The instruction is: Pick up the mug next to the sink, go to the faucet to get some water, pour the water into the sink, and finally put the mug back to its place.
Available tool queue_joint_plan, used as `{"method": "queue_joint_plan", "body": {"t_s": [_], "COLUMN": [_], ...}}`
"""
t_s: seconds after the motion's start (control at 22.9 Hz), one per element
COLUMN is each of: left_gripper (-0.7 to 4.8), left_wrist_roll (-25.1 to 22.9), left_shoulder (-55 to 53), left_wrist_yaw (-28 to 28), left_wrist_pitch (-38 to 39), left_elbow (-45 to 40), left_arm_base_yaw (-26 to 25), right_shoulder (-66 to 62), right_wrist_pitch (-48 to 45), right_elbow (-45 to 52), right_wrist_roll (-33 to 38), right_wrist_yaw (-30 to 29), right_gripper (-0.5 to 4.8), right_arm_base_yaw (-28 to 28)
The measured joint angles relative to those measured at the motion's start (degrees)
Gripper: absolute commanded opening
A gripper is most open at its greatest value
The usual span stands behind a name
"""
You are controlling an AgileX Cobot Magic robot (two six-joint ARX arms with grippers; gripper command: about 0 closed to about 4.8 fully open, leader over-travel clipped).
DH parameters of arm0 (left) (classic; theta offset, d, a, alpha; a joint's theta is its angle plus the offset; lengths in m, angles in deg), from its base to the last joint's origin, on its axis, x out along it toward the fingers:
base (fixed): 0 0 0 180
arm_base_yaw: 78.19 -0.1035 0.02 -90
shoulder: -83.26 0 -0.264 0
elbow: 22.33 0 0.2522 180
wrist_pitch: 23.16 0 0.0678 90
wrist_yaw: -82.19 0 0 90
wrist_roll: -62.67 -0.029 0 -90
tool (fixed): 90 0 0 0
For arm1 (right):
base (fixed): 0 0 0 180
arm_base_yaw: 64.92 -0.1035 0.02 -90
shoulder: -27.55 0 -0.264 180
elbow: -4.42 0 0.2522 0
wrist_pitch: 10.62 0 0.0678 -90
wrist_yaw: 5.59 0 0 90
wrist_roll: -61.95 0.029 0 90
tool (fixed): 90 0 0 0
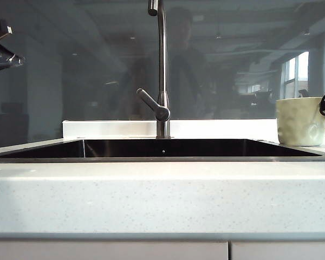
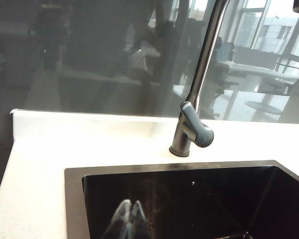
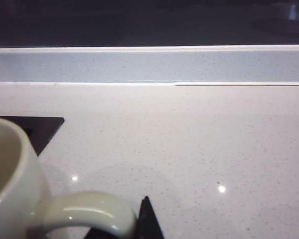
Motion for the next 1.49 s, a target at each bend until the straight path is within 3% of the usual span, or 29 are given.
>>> {"method": "queue_joint_plan", "body": {"t_s": [0.18, 0.35, 0.53, 0.57, 0.66, 0.79, 0.88, 1.01, 1.23, 1.49], "left_gripper": [-0.05, -0.05, 0.03, 0.26, 1.26, 1.36, 1.89, 1.90, 1.90, 1.90], "left_wrist_roll": [0.00, 0.00, 0.07, 0.20, 0.63, 2.58, 4.61, 12.11, 14.49, 10.45], "left_shoulder": [-3.08, -13.46, -29.99, -35.93, -44.17, -54.62, -61.33, -70.55, -73.44, -74.34], "left_wrist_yaw": [-0.02, -3.26, -12.04, -14.80, -15.96, -16.31, -16.31, -16.70, -16.98, -15.23], "left_wrist_pitch": [-0.24, -1.53, -4.74, -5.03, -4.92, -3.32, -0.68, 0.61, 0.17, 5.40], "left_elbow": [1.51, 9.88, 25.77, 32.24, 42.12, 56.06, 65.85, 79.36, 88.87, 94.47], "left_arm_base_yaw": [0.00, -0.04, 2.29, 3.34, 5.35, 7.26, 7.65, 8.07, 10.62, 12.26], "right_shoulder": [-0.02, 3.26, 6.99, 6.93, 6.64, 5.88, 4.81, 1.22, -4.66, -4.44], "right_wrist_pitch": [-1.55, 2.34, 12.52, 18.88, 26.21, 32.59, 33.48, 35.91, 41.90, 40.92], "right_elbow": [0.00, -1.81, -11.78, -15.69, -19.98, -26.34, -31.52, -39.65, -48.28, -50.58], "right_wrist_roll": [0.61, 5.79, 9.11, 9.20, 9.16, 9.11, 9.05, 8.76, 8.59, 8.46], "right_wrist_yaw": [0.04, 0.63, -2.29, -3.23, -3.19, 0.11, 3.96, 5.40, 5.88, 6.60], "right_gripper": [-0.07, -0.07, -0.07, -0.07, -0.07, -0.07, -0.07, -0.07, -0.07, -0.07], "right_arm_base_yaw": [0.00, -1.55, -10.45, -14.34, -19.21, -25.73, -29.09, -31.89, -33.44, -34.60]}}
